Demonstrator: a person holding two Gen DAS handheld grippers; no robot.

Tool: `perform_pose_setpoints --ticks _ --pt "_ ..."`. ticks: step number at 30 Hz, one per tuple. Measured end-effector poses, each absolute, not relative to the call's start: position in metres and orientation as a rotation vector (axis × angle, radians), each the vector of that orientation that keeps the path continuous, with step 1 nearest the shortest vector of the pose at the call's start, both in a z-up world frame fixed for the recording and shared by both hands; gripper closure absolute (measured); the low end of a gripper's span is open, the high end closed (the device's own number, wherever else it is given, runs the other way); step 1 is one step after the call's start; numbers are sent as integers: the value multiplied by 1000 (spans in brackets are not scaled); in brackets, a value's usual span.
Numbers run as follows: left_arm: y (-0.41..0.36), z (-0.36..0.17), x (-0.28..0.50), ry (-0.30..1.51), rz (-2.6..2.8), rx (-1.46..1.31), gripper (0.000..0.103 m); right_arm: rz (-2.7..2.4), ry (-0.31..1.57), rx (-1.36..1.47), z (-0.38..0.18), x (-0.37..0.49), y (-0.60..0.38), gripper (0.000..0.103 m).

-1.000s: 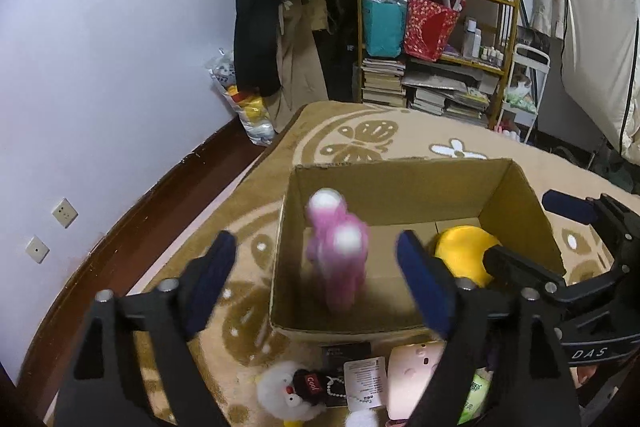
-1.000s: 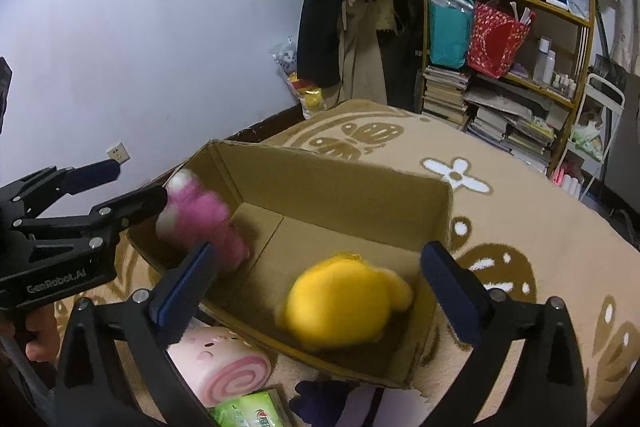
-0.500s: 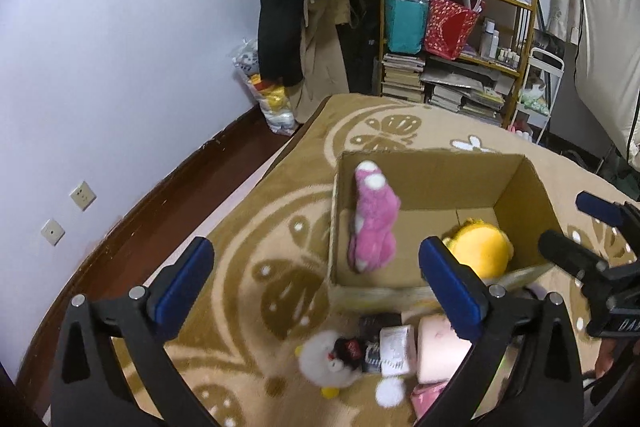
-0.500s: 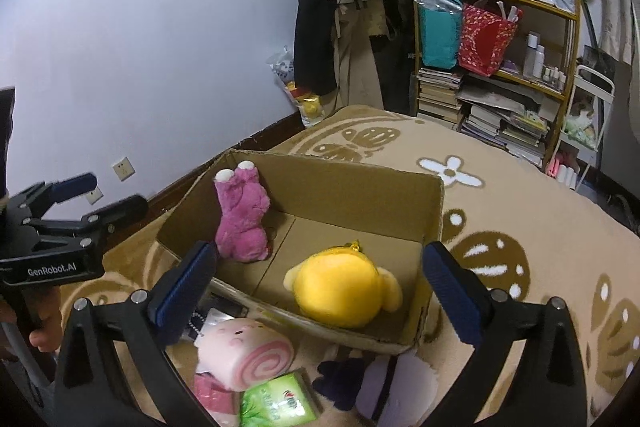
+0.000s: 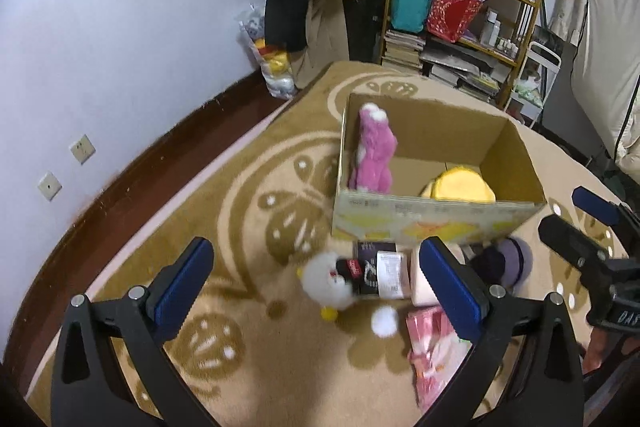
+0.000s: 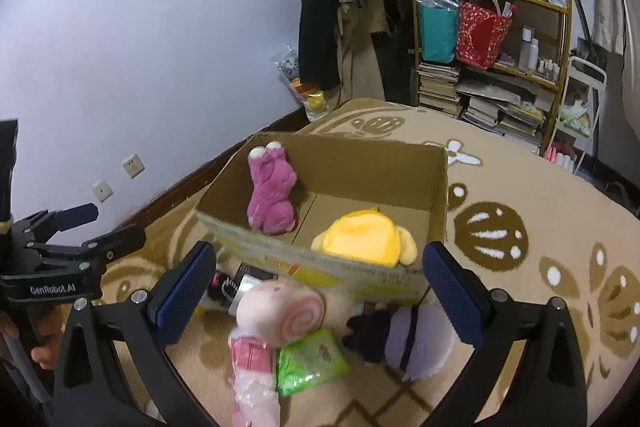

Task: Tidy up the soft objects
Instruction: 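Lower the left gripper onto the white fluffy plush while the right grasps the pink umbrella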

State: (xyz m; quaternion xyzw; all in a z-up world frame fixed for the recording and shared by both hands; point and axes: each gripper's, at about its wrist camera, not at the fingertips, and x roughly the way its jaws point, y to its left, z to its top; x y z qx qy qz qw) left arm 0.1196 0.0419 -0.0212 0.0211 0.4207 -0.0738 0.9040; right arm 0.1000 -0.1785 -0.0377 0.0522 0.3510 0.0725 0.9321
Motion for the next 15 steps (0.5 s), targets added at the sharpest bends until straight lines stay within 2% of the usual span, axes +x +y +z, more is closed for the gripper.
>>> perform_pose_setpoints --ticks 8,15 --pt "47 -43 110 960 -168 63 1 161 800 99 -60 74 -160 0" --pt "48 -74 117 1061 -163 83 1 216 861 64 -88 66 -140 15"
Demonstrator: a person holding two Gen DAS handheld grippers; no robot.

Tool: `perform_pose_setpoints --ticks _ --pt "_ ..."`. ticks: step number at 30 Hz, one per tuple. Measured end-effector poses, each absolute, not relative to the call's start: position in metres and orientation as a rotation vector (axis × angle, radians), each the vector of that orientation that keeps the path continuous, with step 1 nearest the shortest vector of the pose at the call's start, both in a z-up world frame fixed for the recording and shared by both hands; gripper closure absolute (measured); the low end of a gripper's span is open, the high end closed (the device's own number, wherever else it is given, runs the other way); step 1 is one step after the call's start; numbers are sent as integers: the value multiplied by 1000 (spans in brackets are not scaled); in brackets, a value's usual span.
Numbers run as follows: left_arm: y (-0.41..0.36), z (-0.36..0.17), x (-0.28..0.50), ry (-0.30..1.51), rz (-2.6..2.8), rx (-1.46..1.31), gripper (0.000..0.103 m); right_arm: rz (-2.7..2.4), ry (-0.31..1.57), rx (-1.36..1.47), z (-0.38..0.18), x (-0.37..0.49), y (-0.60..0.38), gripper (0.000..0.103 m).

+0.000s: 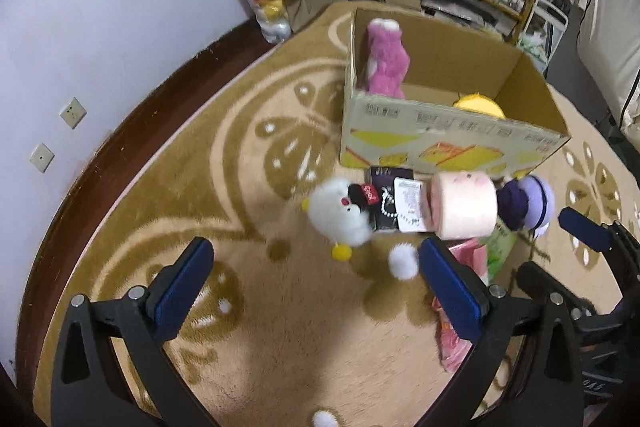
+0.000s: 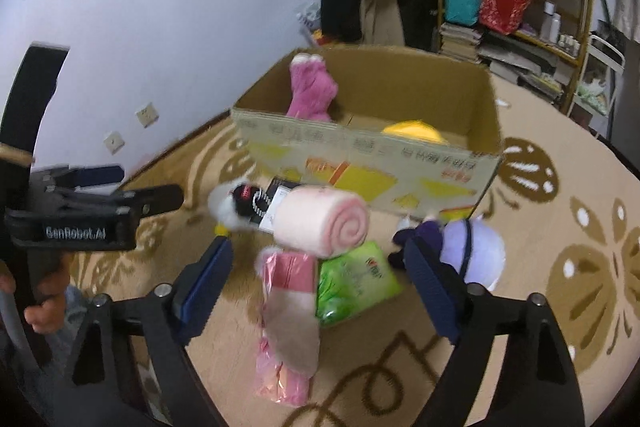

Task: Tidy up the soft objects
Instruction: 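Lower the left gripper onto the white fluffy plush while the right grasps the pink umbrella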

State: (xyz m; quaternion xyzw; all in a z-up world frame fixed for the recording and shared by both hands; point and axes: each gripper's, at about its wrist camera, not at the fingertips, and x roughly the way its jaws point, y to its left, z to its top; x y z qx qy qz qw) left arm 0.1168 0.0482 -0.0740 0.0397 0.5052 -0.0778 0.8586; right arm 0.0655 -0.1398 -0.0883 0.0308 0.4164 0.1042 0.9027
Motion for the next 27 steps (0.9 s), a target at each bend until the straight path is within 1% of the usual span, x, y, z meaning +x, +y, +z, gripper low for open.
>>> perform_pose_setpoints --ticks 4,9,27 --pt "45 -81 120 1084 -173 94 1 224 894 57 -101 70 -134 22" --pt "46 -92 129 1116 -181 96 1 231 929 70 -115 78 -130 33" --pt "42 -118 155 1186 -173 123 1 270 1016 69 -156 99 -107 34"
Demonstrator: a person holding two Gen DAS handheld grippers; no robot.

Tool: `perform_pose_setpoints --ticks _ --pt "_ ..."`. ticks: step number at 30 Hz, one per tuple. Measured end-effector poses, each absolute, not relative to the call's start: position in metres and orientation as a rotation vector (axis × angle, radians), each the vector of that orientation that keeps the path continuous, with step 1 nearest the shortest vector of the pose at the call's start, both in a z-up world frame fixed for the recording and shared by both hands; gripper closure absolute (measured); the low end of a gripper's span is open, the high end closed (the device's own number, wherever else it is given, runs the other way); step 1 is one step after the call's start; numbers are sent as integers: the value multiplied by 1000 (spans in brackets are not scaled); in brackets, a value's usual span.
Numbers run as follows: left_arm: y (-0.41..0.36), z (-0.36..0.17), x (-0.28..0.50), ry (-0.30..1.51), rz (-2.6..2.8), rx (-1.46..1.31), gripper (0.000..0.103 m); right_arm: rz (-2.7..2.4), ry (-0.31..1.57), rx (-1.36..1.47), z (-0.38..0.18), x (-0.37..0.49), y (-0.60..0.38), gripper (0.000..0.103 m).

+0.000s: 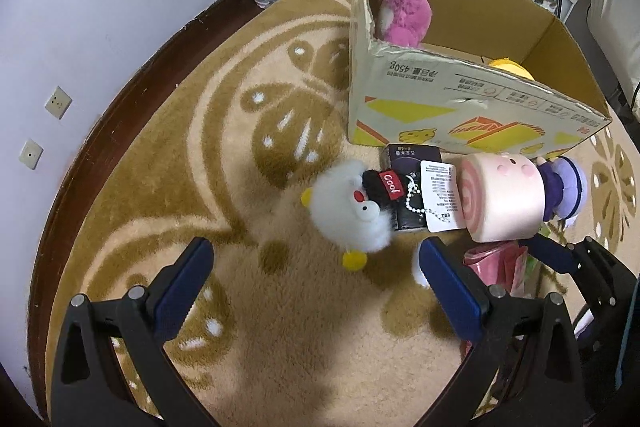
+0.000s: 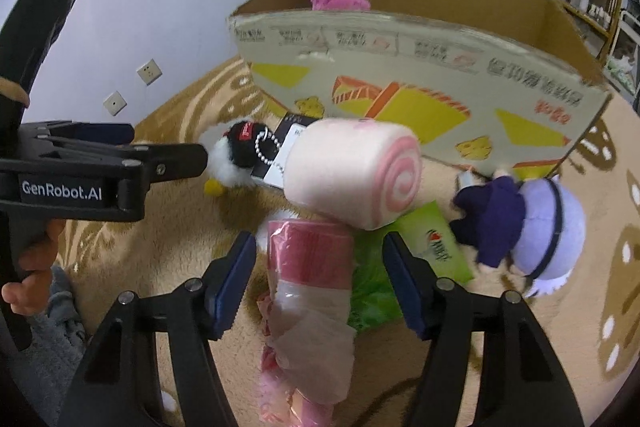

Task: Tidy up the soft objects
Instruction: 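Lower the left gripper onto the white fluffy plush while the right grasps the pink umbrella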

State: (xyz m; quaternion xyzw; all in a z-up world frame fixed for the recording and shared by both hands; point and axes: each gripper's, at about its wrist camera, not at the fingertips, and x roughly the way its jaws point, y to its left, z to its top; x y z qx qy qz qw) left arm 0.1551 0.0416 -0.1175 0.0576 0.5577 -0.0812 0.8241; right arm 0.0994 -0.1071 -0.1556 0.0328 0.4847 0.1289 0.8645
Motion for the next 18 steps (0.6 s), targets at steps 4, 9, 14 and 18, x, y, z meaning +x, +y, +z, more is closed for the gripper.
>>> perform_pose_setpoints --ticks 4,9,14,18 --pt "39 -125 164 1198 -171 121 1 251 1007 16 -159 101 -98 34" --pt "34 -136 173 1211 -170 138 1 218 1007 -52 -166 105 -90 65" --pt "31 -148 181 1226 -155 143 1 232 1011 7 -167 111 -96 71" --pt "30 -163 186 1263 -102 164 1 239 1013 53 -167 113 -104 71"
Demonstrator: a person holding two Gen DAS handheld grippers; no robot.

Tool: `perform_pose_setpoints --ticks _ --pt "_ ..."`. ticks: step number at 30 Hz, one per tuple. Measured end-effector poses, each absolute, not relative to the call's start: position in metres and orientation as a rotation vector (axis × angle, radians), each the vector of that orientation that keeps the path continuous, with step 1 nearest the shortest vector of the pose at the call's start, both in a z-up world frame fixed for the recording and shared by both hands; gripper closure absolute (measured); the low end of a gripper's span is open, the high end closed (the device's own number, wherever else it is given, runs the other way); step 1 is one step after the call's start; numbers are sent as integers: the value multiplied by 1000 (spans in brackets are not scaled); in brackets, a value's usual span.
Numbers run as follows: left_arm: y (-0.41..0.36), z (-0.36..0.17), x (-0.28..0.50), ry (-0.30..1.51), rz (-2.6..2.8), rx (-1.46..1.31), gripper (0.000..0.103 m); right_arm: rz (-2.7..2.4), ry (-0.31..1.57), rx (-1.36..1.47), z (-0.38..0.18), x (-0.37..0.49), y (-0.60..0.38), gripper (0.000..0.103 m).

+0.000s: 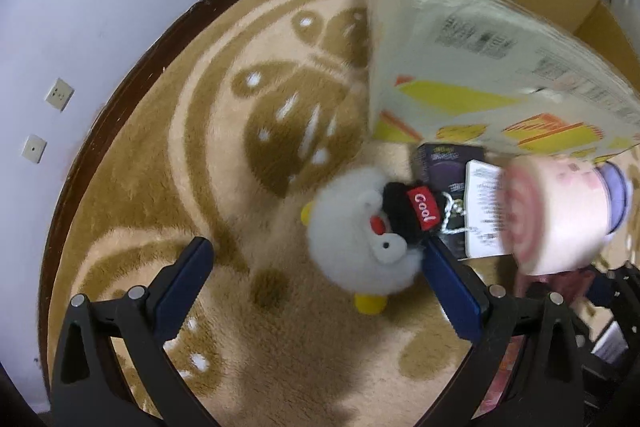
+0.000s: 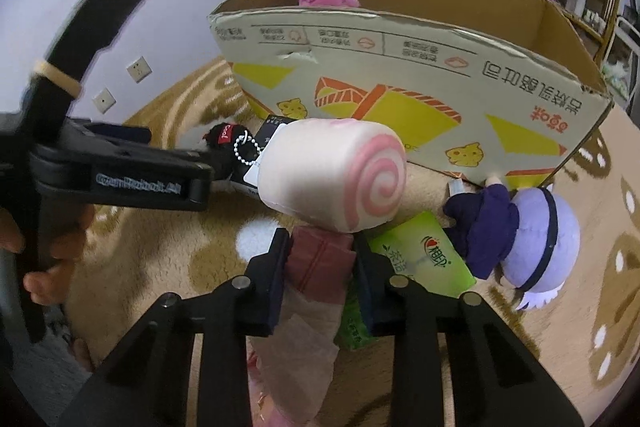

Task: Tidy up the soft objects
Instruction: 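Lower the left gripper onto the white fluffy plush while the right grasps the pink umbrella, then lift the white plush and pink umbrella into the box and release both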

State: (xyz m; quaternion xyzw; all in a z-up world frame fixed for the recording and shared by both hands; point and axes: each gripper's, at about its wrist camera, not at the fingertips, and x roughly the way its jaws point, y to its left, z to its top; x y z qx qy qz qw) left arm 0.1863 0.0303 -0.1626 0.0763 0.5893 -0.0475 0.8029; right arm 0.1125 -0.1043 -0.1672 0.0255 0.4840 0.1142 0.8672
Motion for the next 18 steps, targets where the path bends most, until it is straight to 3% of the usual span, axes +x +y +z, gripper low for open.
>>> perform_pose_setpoints --ticks 11,16,18 --pt "31 -174 195 1239 -95 140 2 249 1011 65 -169 117 -109 72" --pt "38 -171 197 1180 -100 112 10 248 1010 74 -167 113 -112 74" --pt "40 -170 199 1163 -112 97 20 247 1010 79 -166 112 -113 74"
